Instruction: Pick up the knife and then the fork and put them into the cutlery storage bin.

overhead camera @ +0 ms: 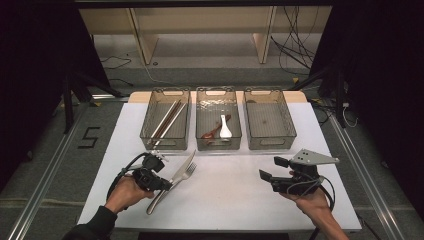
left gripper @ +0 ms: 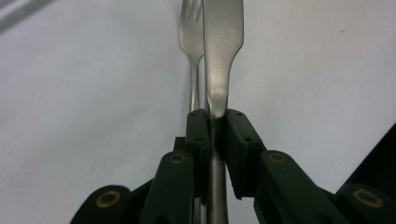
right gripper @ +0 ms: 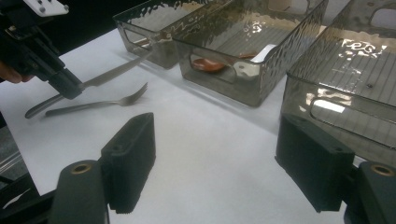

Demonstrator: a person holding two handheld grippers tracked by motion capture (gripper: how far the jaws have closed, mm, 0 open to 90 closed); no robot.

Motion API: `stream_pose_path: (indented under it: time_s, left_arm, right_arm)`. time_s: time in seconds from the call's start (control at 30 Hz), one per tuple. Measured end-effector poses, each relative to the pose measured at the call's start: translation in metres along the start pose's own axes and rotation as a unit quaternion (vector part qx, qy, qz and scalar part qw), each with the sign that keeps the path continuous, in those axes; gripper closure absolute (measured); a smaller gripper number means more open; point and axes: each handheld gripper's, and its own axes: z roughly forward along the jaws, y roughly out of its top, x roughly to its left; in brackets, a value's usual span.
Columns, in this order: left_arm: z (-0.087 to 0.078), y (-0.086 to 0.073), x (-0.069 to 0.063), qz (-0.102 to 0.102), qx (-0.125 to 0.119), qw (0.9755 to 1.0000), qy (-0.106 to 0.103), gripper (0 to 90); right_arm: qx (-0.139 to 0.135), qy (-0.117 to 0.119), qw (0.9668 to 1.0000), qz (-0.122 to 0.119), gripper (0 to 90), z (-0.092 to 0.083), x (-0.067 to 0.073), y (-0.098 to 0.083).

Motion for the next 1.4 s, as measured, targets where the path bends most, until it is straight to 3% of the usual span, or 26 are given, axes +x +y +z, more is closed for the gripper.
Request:
stream_pose_path:
  time_s: [0.33,0.5,0.7,0.87,1.13,1.3,1.4]
  left_arm:
    - [-0.007,0.008,-0.011,0.020,-0.015,0.9994,-0.023,79.8]
    - [-0.005,0.016,-0.020,0.038,-0.007,0.9986,-0.036,79.8]
    - [0.004,0.025,-0.034,0.064,0.015,0.9964,-0.052,79.8]
    - [0.010,0.029,-0.045,0.087,0.032,0.9938,-0.062,79.8]
    - [0.015,0.037,-0.064,0.121,0.051,0.9886,-0.075,79.8]
    - [0.018,0.043,-0.074,0.147,0.064,0.9840,-0.078,79.8]
    - [0.020,0.046,-0.081,0.159,0.071,0.9813,-0.082,79.8]
  right_arm:
    - [-0.001,0.000,1.0000,0.001,29.2,0.000,0.000,0.000]
    - [0.001,0.005,1.0000,-0.004,29.2,0.001,0.002,0.000]
    - [0.003,0.012,0.9994,-0.032,29.2,0.005,0.012,0.002]
    - [0.006,0.036,0.9972,-0.065,29.3,0.009,0.023,0.007]
    - [0.020,0.070,0.9890,-0.129,29.3,0.021,0.046,0.012]
    - [0.033,0.089,0.9803,-0.173,29.3,0.032,0.063,0.013]
    - [0.046,0.098,0.9732,-0.203,29.3,0.040,0.074,0.012]
